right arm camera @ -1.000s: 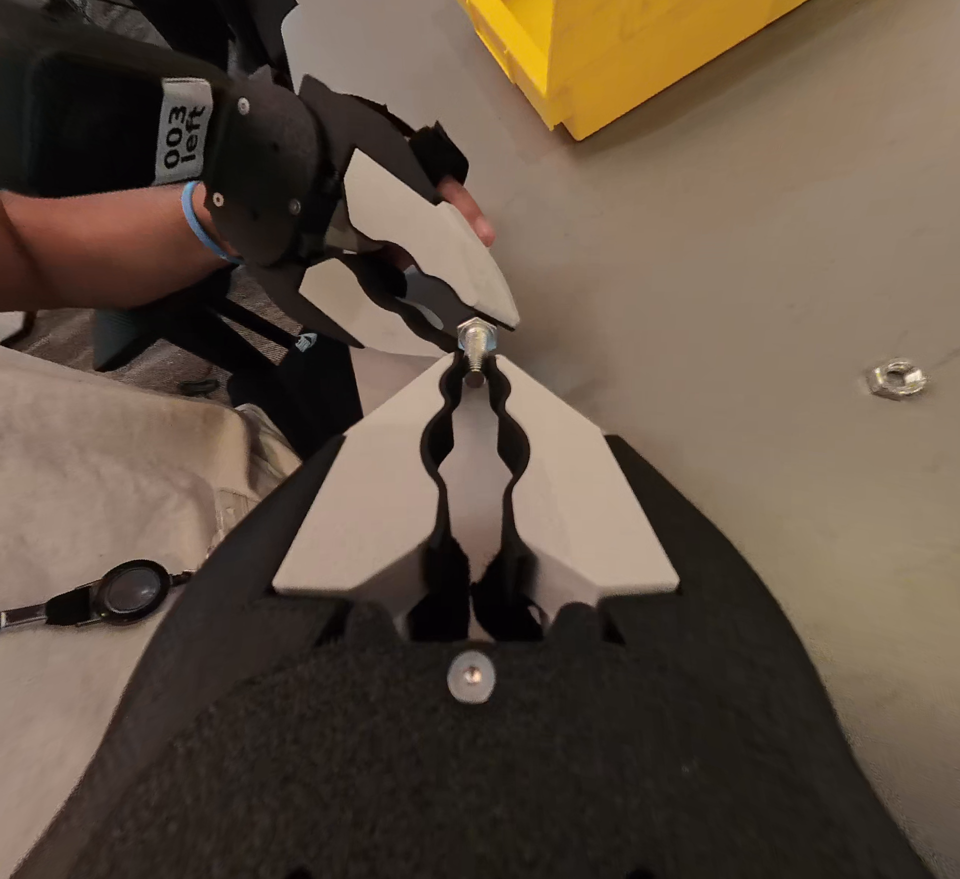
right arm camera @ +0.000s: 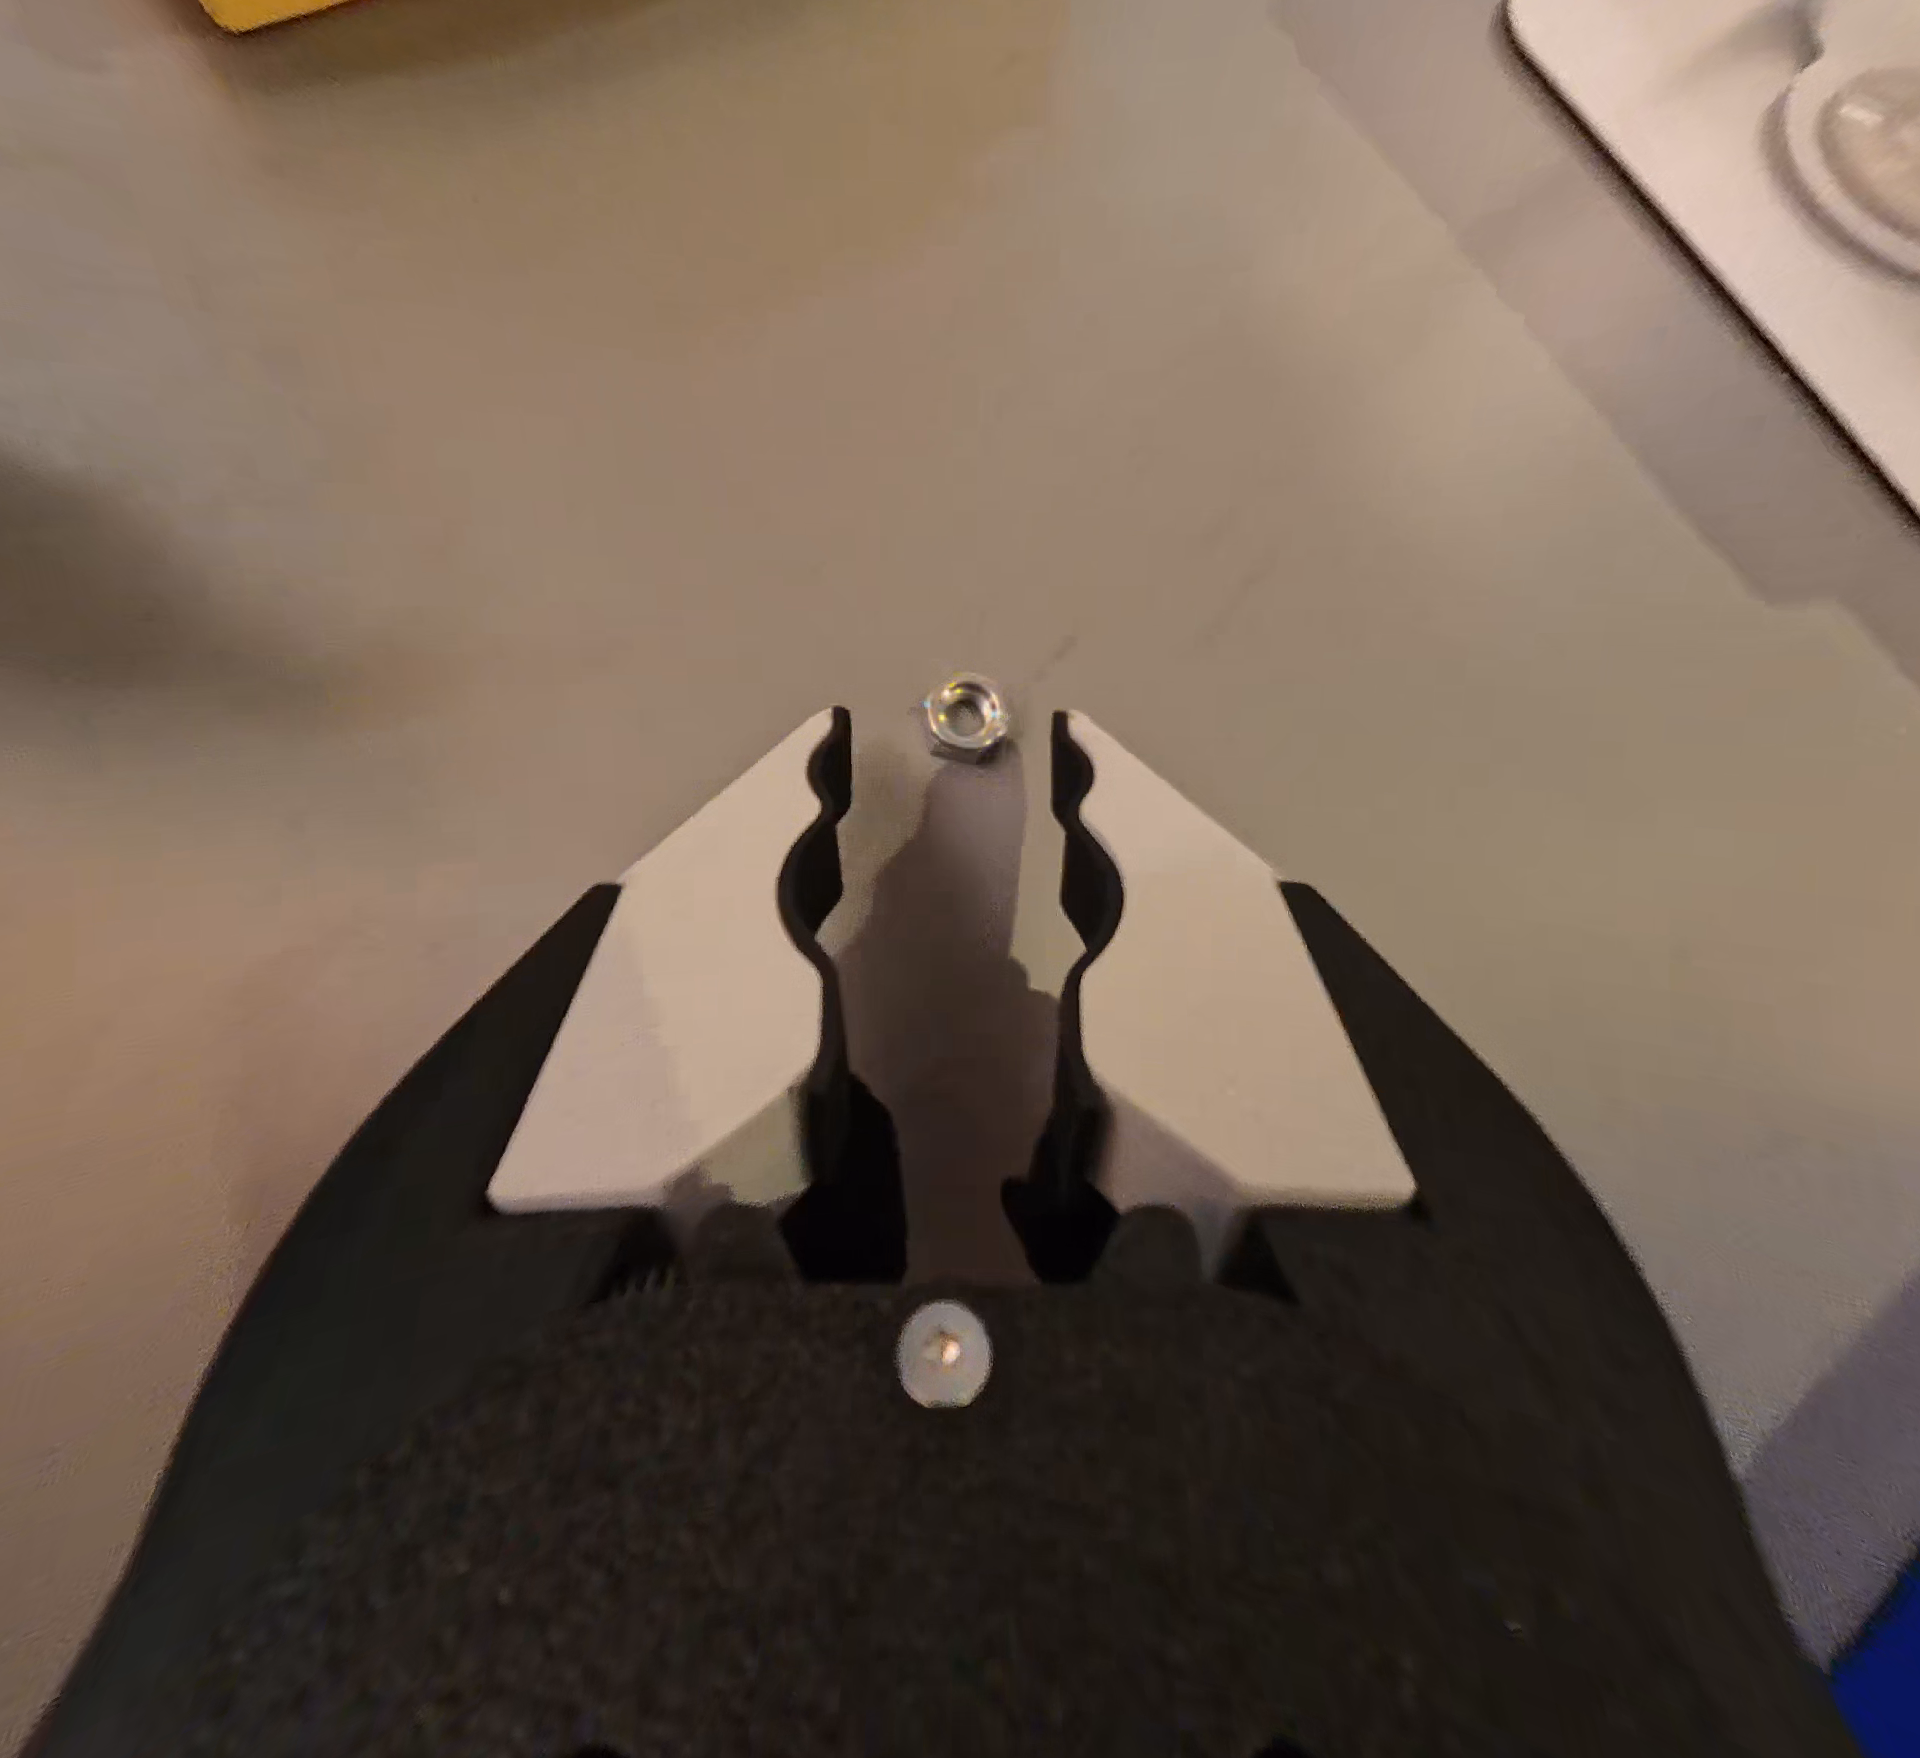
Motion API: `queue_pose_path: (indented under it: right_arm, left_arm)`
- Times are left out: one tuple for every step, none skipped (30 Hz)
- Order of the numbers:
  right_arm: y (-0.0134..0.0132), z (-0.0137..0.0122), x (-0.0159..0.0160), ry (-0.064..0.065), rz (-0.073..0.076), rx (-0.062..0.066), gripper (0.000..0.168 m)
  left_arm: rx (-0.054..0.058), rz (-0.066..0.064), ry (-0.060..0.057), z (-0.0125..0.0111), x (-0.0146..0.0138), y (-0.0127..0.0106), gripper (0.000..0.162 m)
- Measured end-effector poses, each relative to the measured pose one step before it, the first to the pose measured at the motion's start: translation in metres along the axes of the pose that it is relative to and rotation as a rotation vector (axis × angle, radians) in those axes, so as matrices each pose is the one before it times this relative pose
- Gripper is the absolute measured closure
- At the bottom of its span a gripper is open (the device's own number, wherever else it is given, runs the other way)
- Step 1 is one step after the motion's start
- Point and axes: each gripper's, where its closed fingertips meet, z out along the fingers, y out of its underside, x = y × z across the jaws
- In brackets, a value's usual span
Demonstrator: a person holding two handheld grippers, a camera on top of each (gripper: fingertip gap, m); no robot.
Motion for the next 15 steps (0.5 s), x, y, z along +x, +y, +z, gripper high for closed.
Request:
queue_pose_path:
  right_arm:
    - [0.00178,0.00333,0.00264,-0.0006,0.0001,-0.017,0.13]
    - [0.00097,0.0026,0.00248,0.0012,-0.0001,-0.0078,0.13]
    - [-0.00001,0.00192,0.00142,-0.0045,0.0024,0.0009,0.131]
    - [-0.00117,0.00139,-0.00021,-0.0128,0.0068,0.0075,0.131]
    - [-0.00146,0.00103,-0.00116,-0.017,0.0093,0.0094,0.133]
    - [-0.00015,0.00132,-0.0015,-0.0174,0.0065,0.0019,0.137]
    - [0.0012,0.00169,-0.00136,-0.0124,-0.001,-0.0077,0.138]
    - [0.00199,0.0014,-0.00066,-0.0047,-0.0073,-0.0122,0.139]
    - [-0.00091,-0.00011,-0.00038,-0.0014,-0.0051,0.0076,0.142]
    - [0.00056,0.00004,-0.00017,-0.0001,-0.007,-0.0014,0.147]
    - [0.00021,0.00001,-0.00072,-0.0044,-0.004,0.0022,0.151]
    - [0.00022,-0.00024,-0.00083,-0.0098,0.0001,0.0008,0.151]
    - [0.00057,-0.00082,-0.00092,-0.0163,0.0058,-0.005,0.151]
    - [0.0,-0.00186,-0.00209,-0.029,0.0121,-0.0068,0.151]
    - [-0.00393,-0.00402,-0.00508,-0.0494,0.0232,0.0146,0.151]
  left_arm:
    - [-0.0018,-0.0047,-0.0001,-0.00061,-0.00162,0.00052,0.144]
    - [-0.0039,-0.0068,0.0002,-0.00042,-0.00187,0.00097,0.144]
    - [-0.0044,-0.0095,0.0026,-0.00024,-0.00157,0.00105,0.144]
    - [-0.003,-0.0104,0.0032,-0.00025,-0.00152,0.00073,0.144]
    - [0.0012,-0.0087,0.0008,-0.00049,-0.00142,0.00002,0.144]
    - [0.0032,-0.0071,0.003,-0.00048,-0.0009,-0.00046,0.144]
    - [0.0005,-0.0065,0.007,-0.0003,-0.00017,-0.00017,0.144]
    - [-0.0011,-0.0039,0.0034,-0.00022,-0.00053,0.00009,0.144]
    - [-0.0021,-0.001,-0.0002,-0.00012,-0.0007,0.00036,0.144]
    - [-0.0051,-0.0007,0.0018,0.00017,-0.00036,0.00075,0.144]
    - [-0.0054,0.0002,0.0016,0.00024,-0.00026,0.00084,0.144]
    - [-0.0038,0.0013,0.0014,0.00024,-0.00005,0.00064,0.144]
    - [-0.0044,0.0005,0.0044,0.00039,0.00044,0.0006,0.144]
    - [-0.0052,0.0005,0.0052,0.00034,0.00061,0.00083,0.144]
    - [-0.0052,0.0019,0.0034,0.00033,0.00039,0.00075,0.144]
